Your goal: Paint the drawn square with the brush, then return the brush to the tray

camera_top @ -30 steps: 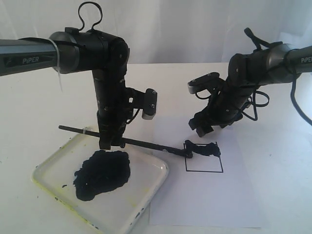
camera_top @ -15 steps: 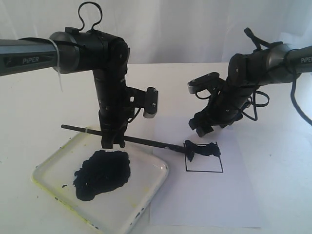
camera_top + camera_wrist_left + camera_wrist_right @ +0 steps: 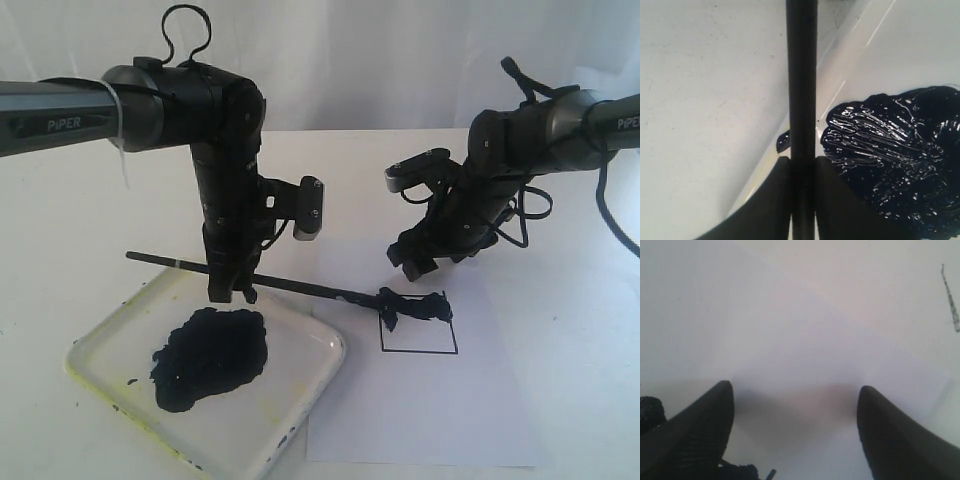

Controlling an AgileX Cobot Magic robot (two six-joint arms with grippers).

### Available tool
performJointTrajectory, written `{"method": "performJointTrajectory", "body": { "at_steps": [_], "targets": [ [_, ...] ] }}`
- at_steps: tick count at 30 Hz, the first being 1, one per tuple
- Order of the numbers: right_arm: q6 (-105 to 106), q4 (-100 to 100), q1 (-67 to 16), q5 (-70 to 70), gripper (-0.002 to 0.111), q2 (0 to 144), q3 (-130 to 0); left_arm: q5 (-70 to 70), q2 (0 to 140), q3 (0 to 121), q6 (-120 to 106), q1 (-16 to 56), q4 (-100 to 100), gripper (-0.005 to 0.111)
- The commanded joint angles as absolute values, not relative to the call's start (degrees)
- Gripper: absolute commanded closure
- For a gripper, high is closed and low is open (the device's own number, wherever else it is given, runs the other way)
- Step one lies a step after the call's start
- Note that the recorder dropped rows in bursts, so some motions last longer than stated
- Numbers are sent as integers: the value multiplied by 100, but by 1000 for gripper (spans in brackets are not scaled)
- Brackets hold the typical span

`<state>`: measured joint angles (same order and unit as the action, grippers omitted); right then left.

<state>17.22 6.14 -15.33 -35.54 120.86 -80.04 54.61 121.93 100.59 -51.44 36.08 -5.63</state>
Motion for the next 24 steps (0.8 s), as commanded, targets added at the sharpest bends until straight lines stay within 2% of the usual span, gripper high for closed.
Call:
{"method": "performJointTrajectory", "body": {
  "at_steps": [1,24],
  "targets": [
    [1770,549,-1536,-3535,42,12139,-7993,5543,12224,10074,-5089,3596,-499,107],
    [1770,549,-1536,-3502,42,12139,-7993,6179,12126,10074,-5277,3733,-386,107]
  ]
}}
